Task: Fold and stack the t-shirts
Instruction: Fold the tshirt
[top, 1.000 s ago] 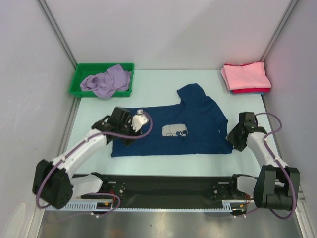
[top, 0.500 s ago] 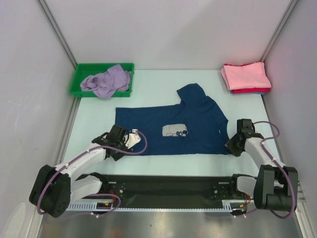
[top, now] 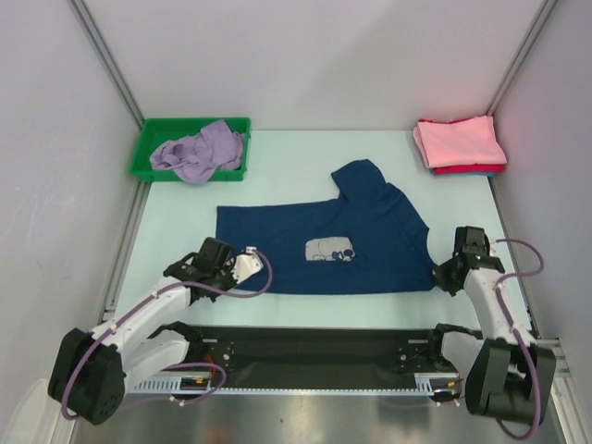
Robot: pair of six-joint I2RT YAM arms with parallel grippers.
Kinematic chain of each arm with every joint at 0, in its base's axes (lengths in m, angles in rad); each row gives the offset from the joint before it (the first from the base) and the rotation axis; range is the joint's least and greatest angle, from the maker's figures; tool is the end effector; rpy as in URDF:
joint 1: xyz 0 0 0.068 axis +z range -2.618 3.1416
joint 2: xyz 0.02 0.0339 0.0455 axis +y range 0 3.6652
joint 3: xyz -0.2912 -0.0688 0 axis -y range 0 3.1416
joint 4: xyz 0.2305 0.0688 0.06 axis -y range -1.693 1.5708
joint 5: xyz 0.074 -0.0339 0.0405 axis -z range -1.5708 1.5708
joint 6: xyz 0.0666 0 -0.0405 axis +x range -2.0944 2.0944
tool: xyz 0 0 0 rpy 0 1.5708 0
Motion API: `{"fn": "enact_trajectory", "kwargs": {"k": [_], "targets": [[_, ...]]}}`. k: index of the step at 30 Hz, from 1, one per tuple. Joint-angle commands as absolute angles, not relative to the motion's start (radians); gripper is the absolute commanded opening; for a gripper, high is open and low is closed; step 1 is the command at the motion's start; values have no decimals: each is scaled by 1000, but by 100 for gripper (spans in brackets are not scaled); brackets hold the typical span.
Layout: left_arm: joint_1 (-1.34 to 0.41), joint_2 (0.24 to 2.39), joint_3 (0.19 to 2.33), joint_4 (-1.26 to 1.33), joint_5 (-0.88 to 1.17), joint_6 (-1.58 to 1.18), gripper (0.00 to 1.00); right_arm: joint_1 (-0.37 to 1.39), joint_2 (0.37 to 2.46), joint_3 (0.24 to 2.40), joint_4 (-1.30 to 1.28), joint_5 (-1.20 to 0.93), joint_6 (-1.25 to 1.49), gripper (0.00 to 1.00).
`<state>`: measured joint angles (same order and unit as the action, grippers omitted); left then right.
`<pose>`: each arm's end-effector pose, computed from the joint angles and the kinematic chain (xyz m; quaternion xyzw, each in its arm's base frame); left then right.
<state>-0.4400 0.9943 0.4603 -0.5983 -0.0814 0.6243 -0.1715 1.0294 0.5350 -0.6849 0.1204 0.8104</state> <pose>0.1379 -0.0589 0.1649 0.4872 0.8449 0.0595 0.2127 0.1511 -0.0343 0.1770 0.4719 0.8580 0.0049 0.2029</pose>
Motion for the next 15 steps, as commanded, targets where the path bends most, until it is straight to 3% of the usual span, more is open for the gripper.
{"fn": "enact_trajectory", "kwargs": {"k": [1, 8, 10, 11, 12, 14, 15], "targets": [[-428, 936, 470, -736, 3, 690, 0, -202, 884, 594, -837, 284, 920, 0], [-425, 930, 534, -870, 170, 816, 0, -233, 767, 549, -910, 270, 1006, 0], [-425, 954, 546, -876, 176, 841, 5, -235, 778, 545, -925, 278, 1020, 8], [-425, 968, 551, -887, 176, 851, 29, -235, 787, 552, -927, 282, 1022, 23], [-425, 989, 555, -894, 164, 859, 44, -235, 788, 560, -925, 297, 1019, 32], [-419, 1005, 578, -910, 155, 877, 64, -235, 787, 609, -927, 340, 1016, 48], [-411, 1009, 593, -913, 152, 885, 66, -235, 787, 630, -904, 350, 1006, 49]]}}
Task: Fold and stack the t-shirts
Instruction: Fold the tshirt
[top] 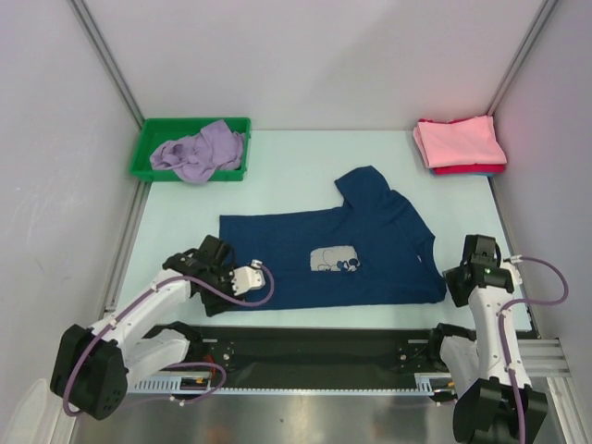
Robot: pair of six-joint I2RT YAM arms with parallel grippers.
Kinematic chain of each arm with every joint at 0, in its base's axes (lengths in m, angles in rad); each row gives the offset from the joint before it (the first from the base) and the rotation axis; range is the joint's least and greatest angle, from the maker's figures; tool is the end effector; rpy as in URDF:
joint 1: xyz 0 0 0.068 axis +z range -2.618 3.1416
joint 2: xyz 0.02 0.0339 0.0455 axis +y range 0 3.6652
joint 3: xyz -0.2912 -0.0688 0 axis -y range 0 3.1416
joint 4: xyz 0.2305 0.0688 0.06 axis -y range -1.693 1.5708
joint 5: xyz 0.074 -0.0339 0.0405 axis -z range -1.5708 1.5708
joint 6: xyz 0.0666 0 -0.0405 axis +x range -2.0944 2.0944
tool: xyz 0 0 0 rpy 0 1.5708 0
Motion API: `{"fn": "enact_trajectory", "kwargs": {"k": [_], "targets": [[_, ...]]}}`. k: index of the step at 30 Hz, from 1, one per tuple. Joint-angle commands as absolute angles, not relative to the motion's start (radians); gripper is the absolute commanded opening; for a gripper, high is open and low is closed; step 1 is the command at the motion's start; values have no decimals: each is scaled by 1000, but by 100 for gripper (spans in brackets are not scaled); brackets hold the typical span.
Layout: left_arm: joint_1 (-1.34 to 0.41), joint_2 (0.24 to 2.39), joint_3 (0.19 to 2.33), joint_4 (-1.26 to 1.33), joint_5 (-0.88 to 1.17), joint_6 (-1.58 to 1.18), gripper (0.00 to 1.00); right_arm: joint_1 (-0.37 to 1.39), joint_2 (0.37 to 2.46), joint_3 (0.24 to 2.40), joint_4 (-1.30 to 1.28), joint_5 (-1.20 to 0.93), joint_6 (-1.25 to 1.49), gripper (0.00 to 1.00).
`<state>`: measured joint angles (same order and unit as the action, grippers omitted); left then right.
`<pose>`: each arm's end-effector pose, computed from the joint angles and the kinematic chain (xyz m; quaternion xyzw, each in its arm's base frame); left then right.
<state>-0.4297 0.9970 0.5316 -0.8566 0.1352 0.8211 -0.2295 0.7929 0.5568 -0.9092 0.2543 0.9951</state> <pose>0.1138 -0.0620 0.1726 0.5864 0.7977 -0.0417 0.1345 0.1042 -0.0416 0.1993 0.5792 0.7780 -0.0367 0.2406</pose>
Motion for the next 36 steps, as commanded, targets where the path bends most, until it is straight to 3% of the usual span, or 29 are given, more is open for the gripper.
{"fn": "enact_trajectory", "kwargs": {"k": [1, 4, 6, 10, 11, 14, 19, 27, 31, 36], "targets": [[-379, 1009, 636, -913, 156, 893, 74, -235, 791, 652, -875, 353, 955, 50], [-272, 1020, 765, -901, 227, 885, 85, -235, 839, 764, -744, 304, 794, 52], [-210, 1049, 871, -876, 280, 817, 85, -233, 908, 817, -598, 186, 703, 53], [-53, 1181, 1011, -764, 373, 571, 77, -198, 1110, 1001, -422, -24, 529, 54], [-29, 1246, 1037, -721, 379, 519, 70, -180, 1165, 1049, -420, -38, 473, 54], [43, 1381, 1121, -669, 367, 359, 64, -91, 1398, 1277, -459, -60, 375, 56], [54, 1534, 1183, -575, 287, 284, 65, -28, 1764, 1621, -577, -152, 269, 56], [54, 1788, 1285, -552, 250, 273, 68, 63, 2340, 2217, -799, -106, 195, 54], [55, 1851, 1330, -543, 262, 265, 68, 83, 2508, 2385, -841, -101, 195, 55], [57, 1907, 1341, -543, 284, 268, 68, 107, 2586, 2398, -824, -114, 201, 56]]}}
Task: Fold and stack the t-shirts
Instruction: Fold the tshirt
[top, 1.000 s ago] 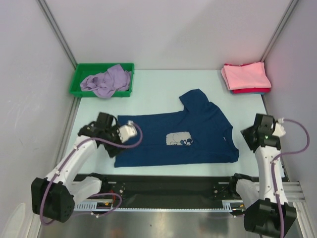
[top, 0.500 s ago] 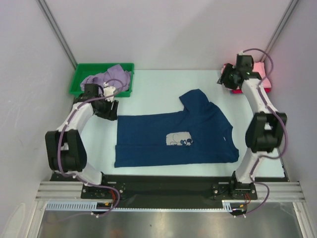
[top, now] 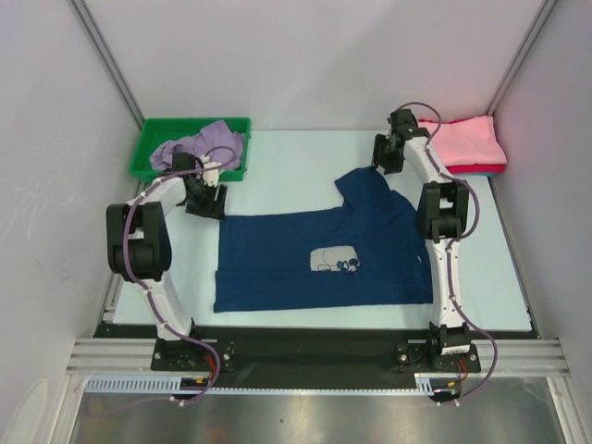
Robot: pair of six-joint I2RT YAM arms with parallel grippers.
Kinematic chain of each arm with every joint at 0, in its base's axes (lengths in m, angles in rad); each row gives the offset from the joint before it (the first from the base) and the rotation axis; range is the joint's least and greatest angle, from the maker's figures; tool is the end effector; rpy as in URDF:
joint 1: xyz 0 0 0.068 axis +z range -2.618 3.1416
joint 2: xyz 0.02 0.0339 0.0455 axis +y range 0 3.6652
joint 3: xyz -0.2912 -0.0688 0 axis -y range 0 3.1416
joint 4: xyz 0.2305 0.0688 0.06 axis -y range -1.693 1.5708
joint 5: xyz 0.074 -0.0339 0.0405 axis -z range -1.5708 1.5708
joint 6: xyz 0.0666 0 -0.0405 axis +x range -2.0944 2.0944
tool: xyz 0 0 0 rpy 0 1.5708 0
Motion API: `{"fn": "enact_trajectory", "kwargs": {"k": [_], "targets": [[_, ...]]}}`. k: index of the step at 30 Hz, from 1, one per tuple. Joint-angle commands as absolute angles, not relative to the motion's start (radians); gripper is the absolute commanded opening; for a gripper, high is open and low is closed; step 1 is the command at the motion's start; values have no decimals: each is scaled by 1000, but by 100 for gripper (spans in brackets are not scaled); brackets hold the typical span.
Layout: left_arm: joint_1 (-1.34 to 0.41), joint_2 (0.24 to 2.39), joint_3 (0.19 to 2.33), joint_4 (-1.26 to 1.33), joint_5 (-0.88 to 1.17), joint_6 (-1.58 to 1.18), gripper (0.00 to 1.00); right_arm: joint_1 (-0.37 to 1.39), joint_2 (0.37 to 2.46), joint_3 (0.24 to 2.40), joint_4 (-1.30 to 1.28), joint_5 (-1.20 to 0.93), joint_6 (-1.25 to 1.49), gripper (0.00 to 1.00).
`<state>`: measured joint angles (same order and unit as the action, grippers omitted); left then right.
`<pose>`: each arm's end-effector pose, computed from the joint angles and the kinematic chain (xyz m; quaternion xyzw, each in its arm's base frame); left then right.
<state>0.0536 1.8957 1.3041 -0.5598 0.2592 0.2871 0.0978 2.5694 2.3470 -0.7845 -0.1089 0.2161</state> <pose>0.3944 0.0041 0.1843 0.1397 0.9602 -0.0896 0.2249 0.5743 0.0636 0.1604 0.0416 0.9583 0.0951 0.2662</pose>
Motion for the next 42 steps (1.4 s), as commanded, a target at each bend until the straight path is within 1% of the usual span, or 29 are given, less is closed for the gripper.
{"fn": "enact_trajectory", "kwargs": {"k": [1, 4, 6, 7, 8, 10, 11, 13, 15, 18, 19, 22, 23, 24, 25, 27, 28, 29, 31, 32, 34, 35, 36, 37, 38, 39, 40, 42], "targets": [[55, 1911, 1339, -537, 287, 268, 68, 112, 2597, 2393, -824, -110, 201, 56], [57, 1930, 1336, -534, 304, 267, 68, 126, 2618, 2390, -830, -112, 192, 53], [57, 1939, 1339, -535, 331, 262, 67, 132, 2620, 2387, -831, -112, 187, 40], [57, 1944, 1341, -532, 336, 261, 67, 135, 2620, 2384, -828, -110, 186, 30], [57, 1947, 1342, -529, 340, 258, 67, 135, 2620, 2384, -827, -107, 189, 24], [57, 1963, 1354, -522, 341, 255, 65, 135, 2612, 2385, -822, -100, 198, 15], [55, 1970, 1359, -522, 339, 255, 65, 133, 2599, 2384, -822, -95, 199, 8], [57, 1977, 1376, -519, 351, 256, 64, 133, 2579, 2381, -813, -101, 206, 0], [55, 1982, 1384, -518, 373, 258, 62, 133, 2539, 2372, -796, -109, 206, 0], [54, 1991, 1387, -520, 419, 261, 53, 135, 2478, 2336, -776, -121, 206, 0], [55, 1993, 1387, -546, 467, 267, 50, 135, 2464, 2317, -772, -123, 209, 0], [40, 1994, 1362, -572, 492, 297, 50, 135, 2399, 2281, -758, -135, 210, 0], [35, 1990, 1355, -565, 473, 302, 48, 135, 2379, 2252, -747, -137, 209, 0], [31, 1988, 1344, -557, 463, 305, 44, 135, 2363, 2238, -742, -138, 209, 0], [32, 1990, 1347, -545, 459, 302, 34, 135, 2324, 2221, -738, -140, 210, 0], [31, 1985, 1371, -557, 454, 304, 20, 135, 2284, 2165, -721, -147, 207, 0], [31, 1977, 1376, -560, 454, 307, 4, 137, 2237, 2140, -715, -152, 206, 0], [31, 1968, 1376, -557, 453, 313, 1, 137, 2212, 2116, -703, -153, 206, 0], [31, 1922, 1356, -545, 449, 340, 0, 138, 2154, 2022, -698, -150, 204, 0], [31, 1901, 1345, -542, 449, 351, 0, 138, 2088, 1978, -692, -147, 203, 0], [32, 1843, 1309, -534, 451, 385, 0, 138, 2015, 1829, -677, -134, 201, 0], [32, 1823, 1293, -534, 454, 415, 0, 137, 1926, 1777, -652, -130, 199, 0], [31, 1800, 1263, -531, 457, 428, 0, 138, 1886, 1725, -640, -126, 202, 0], [31, 1748, 1247, -532, 454, 442, 0, 138, 1837, 1618, -631, -126, 202, 0], [32, 1724, 1233, -532, 453, 455, 0, 140, 1795, 1571, -614, -124, 209, 0], [31, 1697, 1208, -537, 448, 484, 0, 140, 1711, 1516, -612, -126, 213, 0], [31, 1675, 1197, -541, 440, 498, 0, 141, 1672, 1434, -615, -120, 216, 0], [32, 1606, 1169, -555, 436, 546, 0, 140, 1594, 1346, -627, -107, 227, 0]]}}
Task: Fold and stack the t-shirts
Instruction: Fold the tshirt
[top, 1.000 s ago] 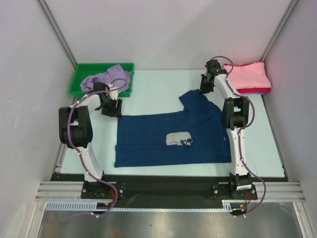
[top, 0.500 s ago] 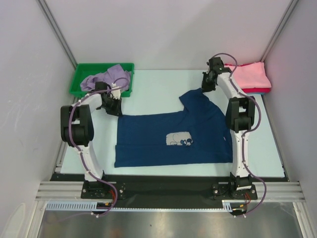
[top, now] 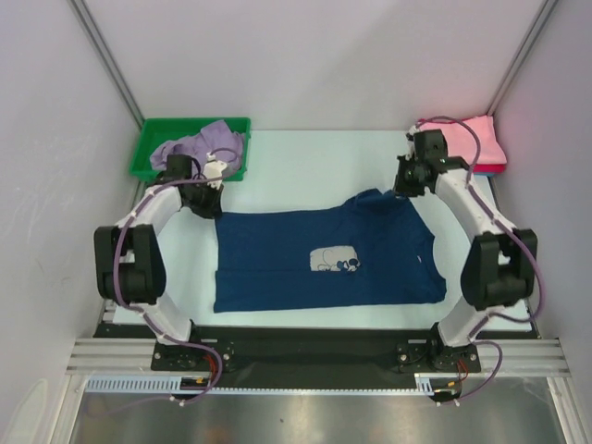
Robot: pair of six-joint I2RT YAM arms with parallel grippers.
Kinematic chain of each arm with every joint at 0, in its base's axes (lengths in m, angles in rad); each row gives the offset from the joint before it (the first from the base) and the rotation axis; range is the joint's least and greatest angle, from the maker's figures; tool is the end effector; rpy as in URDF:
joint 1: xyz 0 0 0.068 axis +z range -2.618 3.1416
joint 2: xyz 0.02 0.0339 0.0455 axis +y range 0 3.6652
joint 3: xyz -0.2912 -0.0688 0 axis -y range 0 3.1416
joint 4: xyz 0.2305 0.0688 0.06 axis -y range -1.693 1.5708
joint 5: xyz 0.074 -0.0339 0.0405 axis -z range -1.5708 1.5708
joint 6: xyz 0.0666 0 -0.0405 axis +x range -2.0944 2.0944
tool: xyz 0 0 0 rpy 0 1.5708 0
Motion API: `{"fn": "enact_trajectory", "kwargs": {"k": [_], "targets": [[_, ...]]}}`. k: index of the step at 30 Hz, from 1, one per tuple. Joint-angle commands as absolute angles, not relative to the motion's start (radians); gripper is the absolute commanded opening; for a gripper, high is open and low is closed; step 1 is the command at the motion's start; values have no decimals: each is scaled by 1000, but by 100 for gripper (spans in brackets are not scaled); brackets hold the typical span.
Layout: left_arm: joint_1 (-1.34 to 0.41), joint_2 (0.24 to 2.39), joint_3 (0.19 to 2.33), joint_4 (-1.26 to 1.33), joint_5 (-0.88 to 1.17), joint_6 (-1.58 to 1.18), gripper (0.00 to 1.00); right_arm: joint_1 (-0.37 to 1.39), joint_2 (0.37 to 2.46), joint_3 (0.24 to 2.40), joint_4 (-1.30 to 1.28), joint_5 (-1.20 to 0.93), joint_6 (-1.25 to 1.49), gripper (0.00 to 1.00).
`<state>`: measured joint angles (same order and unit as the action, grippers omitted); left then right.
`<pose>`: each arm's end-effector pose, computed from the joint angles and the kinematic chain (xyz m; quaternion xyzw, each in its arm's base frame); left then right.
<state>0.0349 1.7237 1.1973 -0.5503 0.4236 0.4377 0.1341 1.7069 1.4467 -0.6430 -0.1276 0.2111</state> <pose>0.3584 -0.0149 0.2188 0.2400 0.9185 -0.1422 0.2802 0.3798 0.0598 0.2907 0.0154 0.9430 0.1155 0.3118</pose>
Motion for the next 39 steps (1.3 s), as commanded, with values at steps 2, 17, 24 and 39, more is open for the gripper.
{"fn": "enact_trajectory", "kwargs": {"k": [2, 17, 24, 39], "targets": [[31, 1548, 1125, -578, 420, 578, 0, 140, 1479, 1225, -658, -68, 239, 0], [28, 1333, 888, -607, 434, 666, 0, 29, 1058, 775, -677, -35, 419, 0], [-92, 1240, 847, -620, 411, 663, 0, -169, 1051, 784, -703, -71, 407, 0], [-103, 1246, 729, -595, 273, 756, 0, -187, 1058, 749, -701, -75, 517, 0]]}}
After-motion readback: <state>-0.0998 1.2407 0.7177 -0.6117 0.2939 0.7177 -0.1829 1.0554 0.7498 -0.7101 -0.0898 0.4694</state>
